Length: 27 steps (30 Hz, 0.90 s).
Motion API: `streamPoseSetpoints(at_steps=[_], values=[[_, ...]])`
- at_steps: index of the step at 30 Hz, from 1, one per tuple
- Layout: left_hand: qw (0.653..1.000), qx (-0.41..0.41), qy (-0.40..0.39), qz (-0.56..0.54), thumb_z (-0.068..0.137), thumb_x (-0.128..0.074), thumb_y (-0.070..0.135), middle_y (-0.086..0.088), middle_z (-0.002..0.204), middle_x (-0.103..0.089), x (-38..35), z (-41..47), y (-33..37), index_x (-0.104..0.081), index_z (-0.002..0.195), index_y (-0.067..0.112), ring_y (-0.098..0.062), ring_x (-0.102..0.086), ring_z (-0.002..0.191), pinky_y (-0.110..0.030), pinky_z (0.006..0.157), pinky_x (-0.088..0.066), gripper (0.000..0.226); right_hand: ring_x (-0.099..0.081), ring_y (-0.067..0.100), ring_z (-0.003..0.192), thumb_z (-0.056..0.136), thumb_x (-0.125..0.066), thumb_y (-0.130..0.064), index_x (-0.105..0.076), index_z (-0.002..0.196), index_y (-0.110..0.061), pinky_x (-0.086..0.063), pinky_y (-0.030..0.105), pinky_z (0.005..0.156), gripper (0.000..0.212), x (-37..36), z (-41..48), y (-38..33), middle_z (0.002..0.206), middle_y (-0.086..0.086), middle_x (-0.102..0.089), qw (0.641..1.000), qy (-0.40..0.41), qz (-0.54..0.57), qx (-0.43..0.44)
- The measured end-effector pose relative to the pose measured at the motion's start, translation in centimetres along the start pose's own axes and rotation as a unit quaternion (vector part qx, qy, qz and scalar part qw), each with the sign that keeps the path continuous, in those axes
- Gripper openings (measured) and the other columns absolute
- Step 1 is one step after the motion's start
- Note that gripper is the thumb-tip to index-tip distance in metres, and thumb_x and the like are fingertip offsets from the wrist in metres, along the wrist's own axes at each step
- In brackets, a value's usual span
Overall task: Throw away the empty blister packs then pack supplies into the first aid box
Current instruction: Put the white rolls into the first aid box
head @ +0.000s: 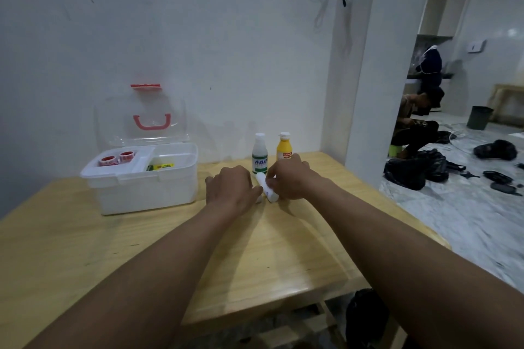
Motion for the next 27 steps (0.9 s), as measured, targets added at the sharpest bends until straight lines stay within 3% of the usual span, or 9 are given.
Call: streamPoseSetpoints(at_steps=[5,8,12,15,17,20,23,27], values=[[0.995,0.073,-0.038,-0.064,0.075,-0.069,0.037,0.000,0.093,-0.068,-0.3,0.3,-1.1,-0.068,0.090,0.021,-0.024,-0.063,0.090,-0.041,0.085,-0.052,0.022,-0.063,0.026,0.089,0.089,-0.063,-0.034,-0.069,0.107,-0.015,-0.056,0.041,0.080,0.028,0.1,0.3,-0.8,0.101,0.011,-0.065,0.999,-0.018,0.049,0.000],[0.988,0.103,-0.039,-0.110,0.075,-0.072,0.030,-0.001,0.093,-0.065,0.3,0.2,-1.8,-0.066,0.091,0.017,-0.025,-0.063,0.092,-0.039,0.084,-0.053,0.021,-0.068,0.024,0.081,0.086,-0.070,-0.036,-0.069,0.103,-0.010,-0.059,0.039,0.078,0.031,-0.1,0.3,-1.6,0.094,0.010,-0.070,0.999,-0.034,0.037,0.007],[0.985,0.114,-0.019,-0.127,0.078,-0.070,0.023,0.000,0.083,-0.059,1.2,-0.2,-2.6,-0.059,0.079,0.021,-0.026,-0.064,0.091,-0.038,0.082,-0.054,0.012,-0.066,0.022,0.083,0.089,-0.067,-0.031,-0.066,0.112,-0.007,-0.058,0.036,0.077,0.034,-0.1,0.2,-2.1,0.100,0.010,-0.070,0.999,-0.030,0.024,0.009],[0.981,0.123,-0.002,-0.152,0.076,-0.073,0.028,-0.002,0.105,-0.065,1.9,-0.2,-3.4,-0.066,0.105,0.020,-0.025,-0.064,0.098,-0.035,0.081,-0.052,0.031,-0.065,0.023,0.091,0.091,-0.062,-0.035,-0.062,0.117,-0.009,-0.056,0.037,0.081,0.037,0.4,-0.2,-2.4,0.107,0.008,-0.067,0.998,-0.012,0.055,0.004],[0.977,0.124,0.015,-0.173,0.074,-0.073,0.030,-0.003,0.109,-0.067,2.8,-0.2,-3.8,-0.066,0.112,0.021,-0.025,-0.065,0.097,-0.034,0.081,-0.053,0.040,-0.064,0.024,0.093,0.091,-0.061,-0.036,-0.061,0.115,-0.009,-0.055,0.037,0.080,0.036,1.0,-0.5,-2.7,0.107,0.008,-0.066,0.997,0.002,0.076,0.001],[0.975,0.117,0.038,-0.186,0.071,-0.074,0.028,-0.004,0.101,-0.070,4.9,-0.2,-3.9,-0.069,0.105,0.020,-0.024,-0.067,0.089,-0.032,0.075,-0.053,0.036,-0.062,0.024,0.094,0.092,-0.058,-0.037,-0.059,0.113,-0.006,-0.048,0.033,0.078,0.037,2.7,-0.8,-3.4,0.100,0.004,-0.065,0.994,0.032,0.105,0.009],[0.975,0.113,0.055,-0.183,0.070,-0.076,0.024,-0.003,0.087,-0.072,7.5,-0.1,-4.1,-0.072,0.082,0.020,-0.023,-0.067,0.079,-0.032,0.071,-0.055,0.014,-0.065,0.025,0.090,0.093,-0.053,-0.042,-0.065,0.102,-0.002,-0.046,0.036,0.089,0.042,4.6,-0.9,-4.3,0.091,0.008,-0.071,0.991,0.057,0.124,0.008],[0.976,0.112,0.076,-0.169,0.066,-0.078,0.028,-0.001,0.088,-0.074,11.3,0.1,-5.6,-0.074,0.075,0.023,-0.023,-0.067,0.080,-0.032,0.072,-0.056,0.011,-0.065,0.026,0.094,0.090,-0.055,-0.034,-0.069,0.107,-0.002,-0.048,0.043,0.093,0.039,7.3,-1.1,-6.5,0.099,0.012,-0.072,0.988,0.072,0.137,0.015]])
Point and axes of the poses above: each hand's wrist, its own z-axis towards the middle knuckle, its own x-axis out of the back of the hand, y = z × x, the point moved 8 cm from there along z, towards the middle knuckle
